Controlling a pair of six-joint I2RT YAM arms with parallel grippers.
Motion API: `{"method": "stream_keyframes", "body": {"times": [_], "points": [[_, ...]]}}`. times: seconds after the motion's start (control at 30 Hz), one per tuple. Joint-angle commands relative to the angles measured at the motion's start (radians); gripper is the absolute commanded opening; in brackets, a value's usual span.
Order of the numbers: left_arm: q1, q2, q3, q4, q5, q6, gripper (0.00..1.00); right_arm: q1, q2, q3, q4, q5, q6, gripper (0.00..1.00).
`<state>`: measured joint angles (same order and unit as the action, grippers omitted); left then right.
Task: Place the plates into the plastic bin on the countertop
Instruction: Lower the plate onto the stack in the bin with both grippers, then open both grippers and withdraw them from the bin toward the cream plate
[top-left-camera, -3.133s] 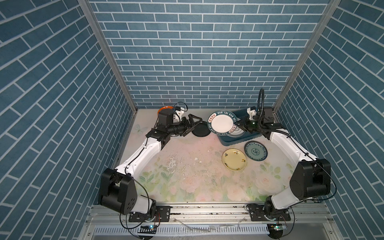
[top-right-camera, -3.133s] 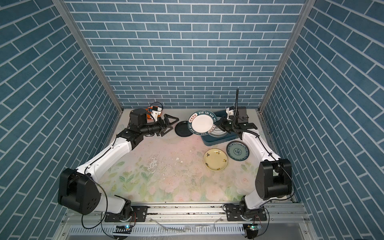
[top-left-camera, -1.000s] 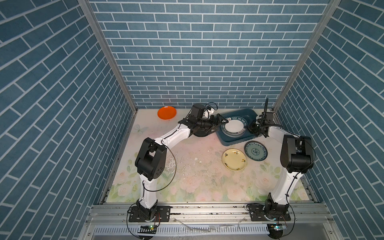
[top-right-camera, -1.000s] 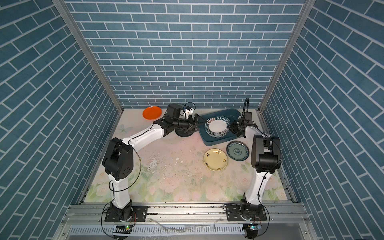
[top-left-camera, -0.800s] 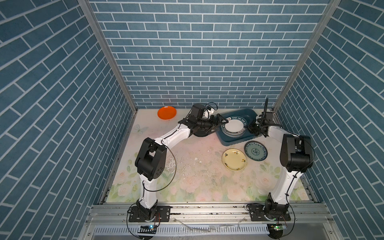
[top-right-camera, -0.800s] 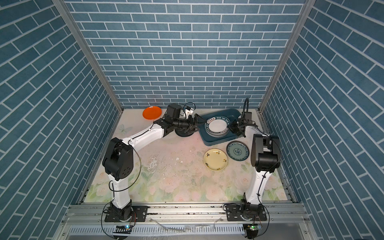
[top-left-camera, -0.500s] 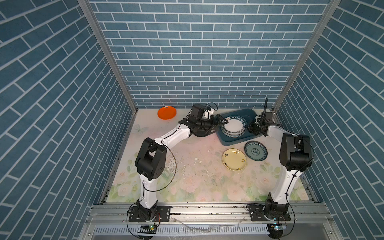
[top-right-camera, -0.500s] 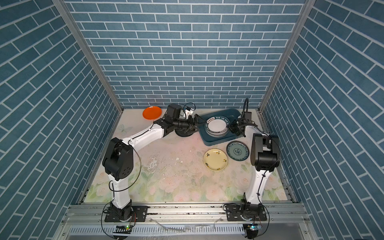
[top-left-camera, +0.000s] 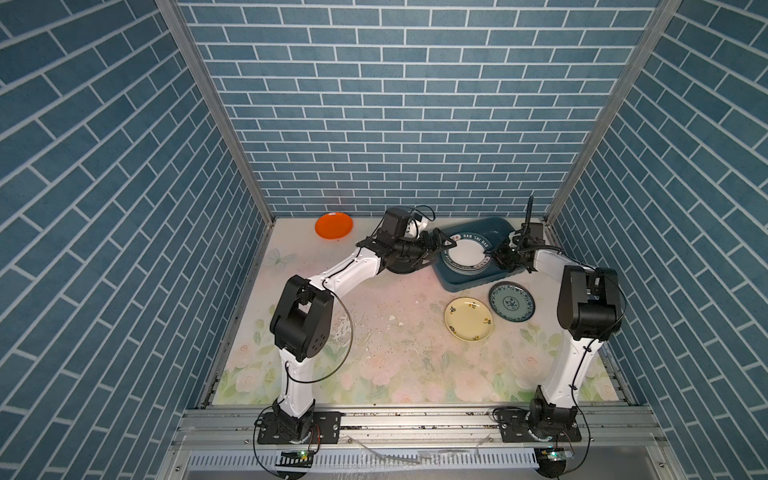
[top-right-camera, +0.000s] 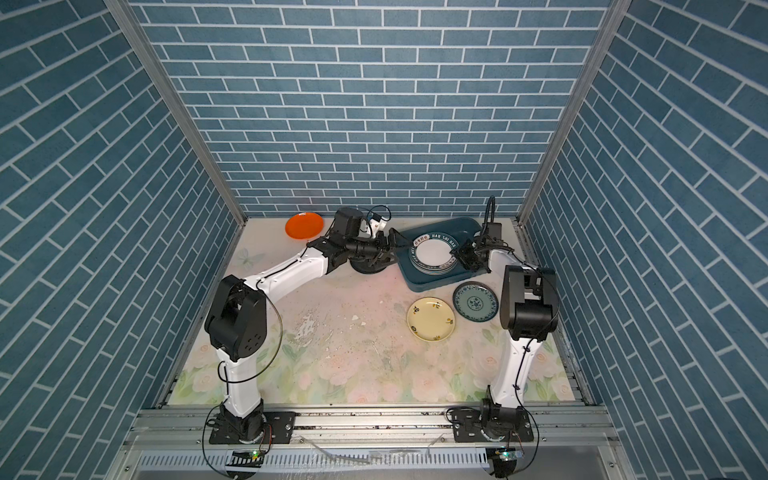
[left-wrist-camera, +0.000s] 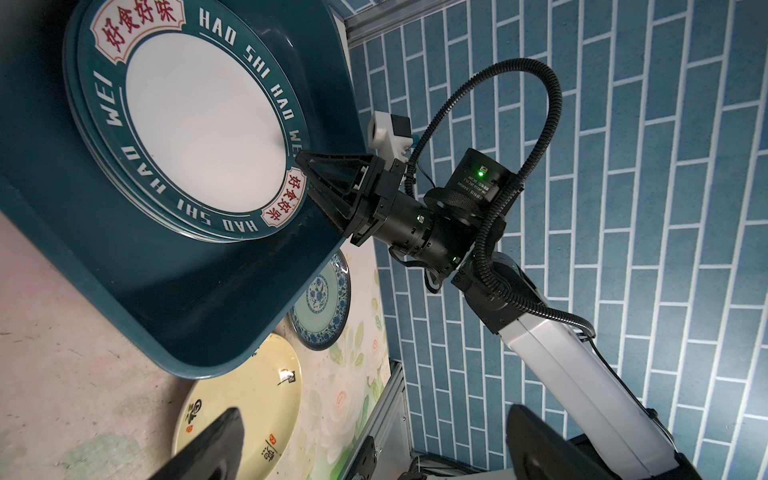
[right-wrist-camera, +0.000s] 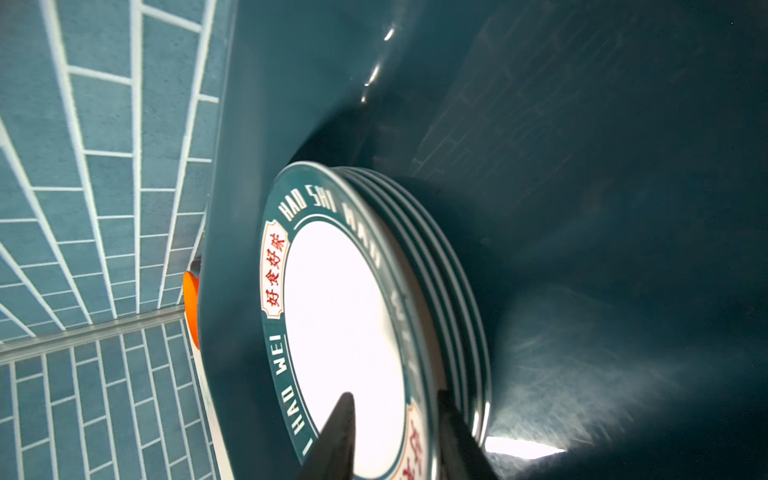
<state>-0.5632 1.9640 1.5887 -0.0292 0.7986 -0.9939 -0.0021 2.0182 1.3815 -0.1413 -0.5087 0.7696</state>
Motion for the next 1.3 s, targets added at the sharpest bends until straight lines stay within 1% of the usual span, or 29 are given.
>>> {"method": "stream_keyframes", "body": {"times": [0.0, 0.17, 0.3, 0.53, 0.67, 0.73, 0.9, 1.03, 1.17, 1.27], "points": [[0.0, -0.002, -0.01, 0.002, 0.008, 0.008, 1.0, 0.002, 0.002, 0.026, -0.037, 0.016, -0.03, 0.38], [0.002, -0.009, -0.019, 0.006, 0.006, 0.009, 1.0, 0.002, -0.004, 0.045, -0.083, 0.027, -0.066, 0.52], [0.001, -0.012, -0.021, 0.008, 0.006, 0.01, 1.0, 0.002, -0.017, 0.06, -0.121, 0.05, -0.098, 0.58], [0.001, -0.022, -0.039, 0.021, 0.002, 0.009, 1.0, 0.002, -0.035, 0.114, -0.203, 0.103, -0.157, 0.6], [0.002, -0.032, -0.05, 0.022, -0.004, 0.013, 1.0, 0.002, -0.052, 0.126, -0.223, 0.111, -0.17, 0.6], [0.0, -0.04, -0.052, -0.002, -0.019, 0.033, 1.0, 0.002, -0.068, 0.126, -0.223, 0.113, -0.173, 0.61], [0.0, -0.077, -0.058, -0.076, -0.047, 0.111, 1.0, 0.004, -0.138, 0.114, -0.235, 0.11, -0.207, 0.69], [0.001, -0.117, -0.085, -0.136, -0.095, 0.164, 1.0, 0.012, -0.216, 0.099, -0.286, 0.108, -0.266, 0.74], [0.0, -0.174, -0.152, -0.131, -0.125, 0.184, 1.0, 0.02, -0.303, 0.068, -0.361, 0.103, -0.331, 0.79], [0.0, -0.217, -0.195, -0.158, -0.159, 0.204, 1.0, 0.028, -0.39, 0.01, -0.371, 0.106, -0.335, 0.83]]}}
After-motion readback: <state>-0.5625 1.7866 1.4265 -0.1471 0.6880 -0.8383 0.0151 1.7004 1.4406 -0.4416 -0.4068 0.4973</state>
